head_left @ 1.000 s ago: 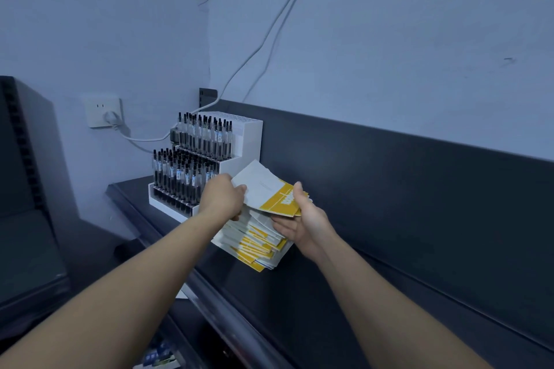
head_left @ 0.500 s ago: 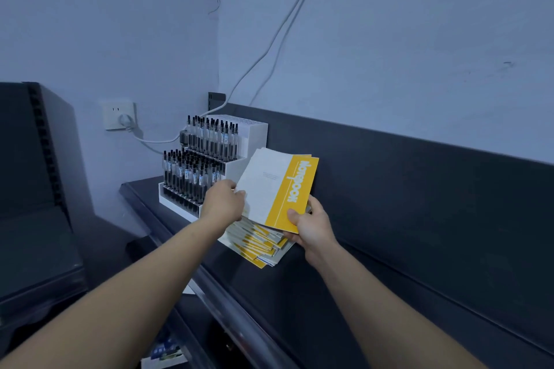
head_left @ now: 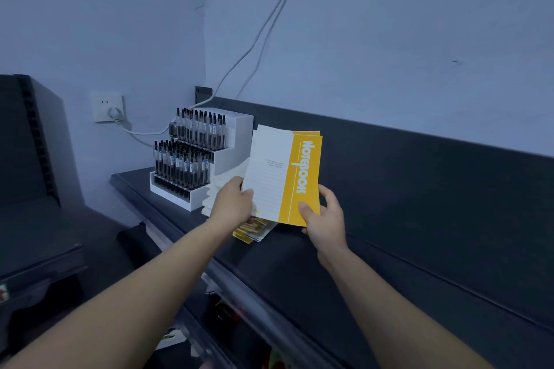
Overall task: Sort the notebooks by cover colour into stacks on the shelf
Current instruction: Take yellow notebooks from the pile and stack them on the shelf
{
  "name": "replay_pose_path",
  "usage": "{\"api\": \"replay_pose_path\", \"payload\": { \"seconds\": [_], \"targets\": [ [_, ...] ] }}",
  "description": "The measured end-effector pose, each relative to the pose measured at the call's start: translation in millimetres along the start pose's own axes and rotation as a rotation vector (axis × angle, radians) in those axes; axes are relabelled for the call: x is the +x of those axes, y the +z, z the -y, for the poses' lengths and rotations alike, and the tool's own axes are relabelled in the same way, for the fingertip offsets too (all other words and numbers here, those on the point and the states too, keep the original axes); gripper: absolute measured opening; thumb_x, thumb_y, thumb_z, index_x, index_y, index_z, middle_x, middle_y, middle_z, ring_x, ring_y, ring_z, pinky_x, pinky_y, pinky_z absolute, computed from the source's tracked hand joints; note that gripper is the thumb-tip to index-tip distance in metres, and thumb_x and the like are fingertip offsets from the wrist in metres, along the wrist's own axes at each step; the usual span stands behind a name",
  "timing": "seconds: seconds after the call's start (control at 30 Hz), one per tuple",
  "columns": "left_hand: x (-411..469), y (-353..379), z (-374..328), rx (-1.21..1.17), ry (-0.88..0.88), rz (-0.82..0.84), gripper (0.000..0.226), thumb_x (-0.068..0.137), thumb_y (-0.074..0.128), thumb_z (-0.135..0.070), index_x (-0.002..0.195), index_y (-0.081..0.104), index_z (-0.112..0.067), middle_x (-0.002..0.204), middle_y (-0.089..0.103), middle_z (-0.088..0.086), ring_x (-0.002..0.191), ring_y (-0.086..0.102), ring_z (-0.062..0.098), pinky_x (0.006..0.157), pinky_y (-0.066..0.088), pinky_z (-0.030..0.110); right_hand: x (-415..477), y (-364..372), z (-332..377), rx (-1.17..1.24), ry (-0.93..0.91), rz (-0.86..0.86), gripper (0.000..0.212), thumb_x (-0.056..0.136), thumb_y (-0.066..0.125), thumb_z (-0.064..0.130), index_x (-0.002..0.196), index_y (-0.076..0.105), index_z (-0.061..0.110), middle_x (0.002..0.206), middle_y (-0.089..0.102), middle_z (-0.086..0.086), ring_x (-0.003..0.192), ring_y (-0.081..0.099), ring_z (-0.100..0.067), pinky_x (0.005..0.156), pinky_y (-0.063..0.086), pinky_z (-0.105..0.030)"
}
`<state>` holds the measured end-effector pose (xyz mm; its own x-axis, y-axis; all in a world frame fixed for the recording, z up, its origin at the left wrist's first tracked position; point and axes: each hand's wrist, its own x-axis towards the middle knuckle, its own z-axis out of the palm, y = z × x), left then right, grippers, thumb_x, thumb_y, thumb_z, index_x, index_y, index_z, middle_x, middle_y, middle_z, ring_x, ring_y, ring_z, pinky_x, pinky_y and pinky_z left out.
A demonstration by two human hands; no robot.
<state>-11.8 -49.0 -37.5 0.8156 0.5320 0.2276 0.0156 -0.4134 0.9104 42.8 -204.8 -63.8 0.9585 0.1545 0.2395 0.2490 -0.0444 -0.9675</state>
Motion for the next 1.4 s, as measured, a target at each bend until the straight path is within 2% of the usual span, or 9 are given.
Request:
{"api": "replay_pose_path", "payload": {
  "seconds": [0.13, 0.3, 0.53, 0.63, 0.77, 0.83, 1.0, 1.23, 1.4],
  "targets": [
    [-28, 8, -7, 0.043, 0.088, 0.020, 0.015, 0.100, 0.038, -0.011, 0.102, 0.053, -0.014, 0.097, 0.062, 0.006, 0.075, 0.059, 0.026, 0.070, 0.053, 0.041, -28, -20, 2, -0.067, -0.042, -0.074, 0.041, 0.091, 0.062, 0.015, 0.126, 0.050, 0.032, 0.102, 0.070, 0.005, 0.097, 0.065, -0.017, 0.086, 0.054, -0.045],
    [-75, 18, -18, -0.006, 0.114, 0.111, 0.018, 0.101, 0.035, -0.010, 0.105, 0.053, -0.011, 0.085, 0.064, 0.011, 0.055, 0.059, 0.020, 0.053, 0.049, 0.035, -75, -51, 5, -0.197, -0.080, -0.164, 0.047, 0.091, 0.061, 0.021, 0.135, 0.046, 0.028, 0.111, 0.067, 0.008, 0.103, 0.063, -0.014, 0.092, 0.052, -0.044],
    [-145, 44, -30, -0.045, 0.146, 0.243, 0.023, 0.102, 0.035, -0.012, 0.117, 0.052, -0.014, 0.101, 0.063, 0.009, 0.069, 0.060, 0.021, 0.037, 0.038, 0.012, -151, -106, 11, -0.359, -0.044, -0.275, 0.052, 0.094, 0.058, 0.028, 0.142, 0.039, 0.028, 0.129, 0.057, 0.012, 0.119, 0.054, -0.013, 0.099, 0.046, -0.037],
    [-174, 58, -38, -0.053, 0.169, 0.296, 0.024, 0.102, 0.034, -0.013, 0.119, 0.051, -0.013, 0.105, 0.062, 0.009, 0.074, 0.061, 0.024, 0.039, 0.038, 0.013, -179, -134, 16, -0.393, -0.051, -0.323, 0.049, 0.094, 0.058, 0.024, 0.140, 0.042, 0.028, 0.113, 0.056, 0.020, 0.109, 0.055, -0.009, 0.090, 0.043, -0.025],
    [-213, 79, -53, -0.071, 0.206, 0.345, 0.023, 0.102, 0.034, -0.015, 0.117, 0.052, -0.013, 0.103, 0.062, 0.006, 0.072, 0.063, 0.022, 0.048, 0.045, 0.020, -213, -172, 21, -0.437, -0.058, -0.381, 0.045, 0.094, 0.059, 0.022, 0.137, 0.046, 0.029, 0.099, 0.055, 0.025, 0.096, 0.055, -0.005, 0.080, 0.040, -0.022],
    [-232, 92, -61, -0.072, 0.212, 0.363, 0.024, 0.102, 0.034, -0.016, 0.118, 0.052, -0.014, 0.102, 0.063, 0.006, 0.070, 0.064, 0.022, 0.052, 0.048, 0.026, -231, -193, 23, -0.451, -0.047, -0.403, 0.045, 0.094, 0.058, 0.023, 0.138, 0.046, 0.029, 0.101, 0.052, 0.025, 0.095, 0.051, -0.003, 0.083, 0.041, -0.023],
    [-292, 132, -81, -0.093, 0.258, 0.406, 0.026, 0.102, 0.034, -0.015, 0.122, 0.051, -0.014, 0.103, 0.064, 0.007, 0.069, 0.062, 0.020, 0.051, 0.042, 0.019, -277, -257, 25, -0.504, -0.011, -0.452, 0.046, 0.094, 0.058, 0.025, 0.138, 0.045, 0.030, 0.102, 0.052, 0.021, 0.105, 0.055, -0.008, 0.088, 0.044, -0.029],
    [-376, 199, -114, -0.116, 0.252, 0.448, 0.024, 0.100, 0.037, -0.015, 0.116, 0.055, -0.016, 0.102, 0.063, 0.003, 0.081, 0.062, 0.023, 0.075, 0.056, 0.042, -334, -360, 21, -0.627, 0.056, -0.478, 0.048, 0.095, 0.056, 0.032, 0.140, 0.040, 0.032, 0.115, 0.064, 0.011, 0.104, 0.061, -0.017, 0.082, 0.049, -0.033],
    [-430, 249, -137, -0.065, 0.318, 0.477, 0.023, 0.100, 0.038, -0.017, 0.114, 0.056, -0.015, 0.100, 0.061, -0.001, 0.086, 0.055, 0.018, 0.065, 0.040, 0.030, -372, -429, 23, -0.687, 0.098, -0.512, 0.047, 0.096, 0.054, 0.032, 0.140, 0.040, 0.033, 0.094, 0.063, 0.009, 0.082, 0.058, -0.013, 0.072, 0.046, -0.030]
  ]
}}
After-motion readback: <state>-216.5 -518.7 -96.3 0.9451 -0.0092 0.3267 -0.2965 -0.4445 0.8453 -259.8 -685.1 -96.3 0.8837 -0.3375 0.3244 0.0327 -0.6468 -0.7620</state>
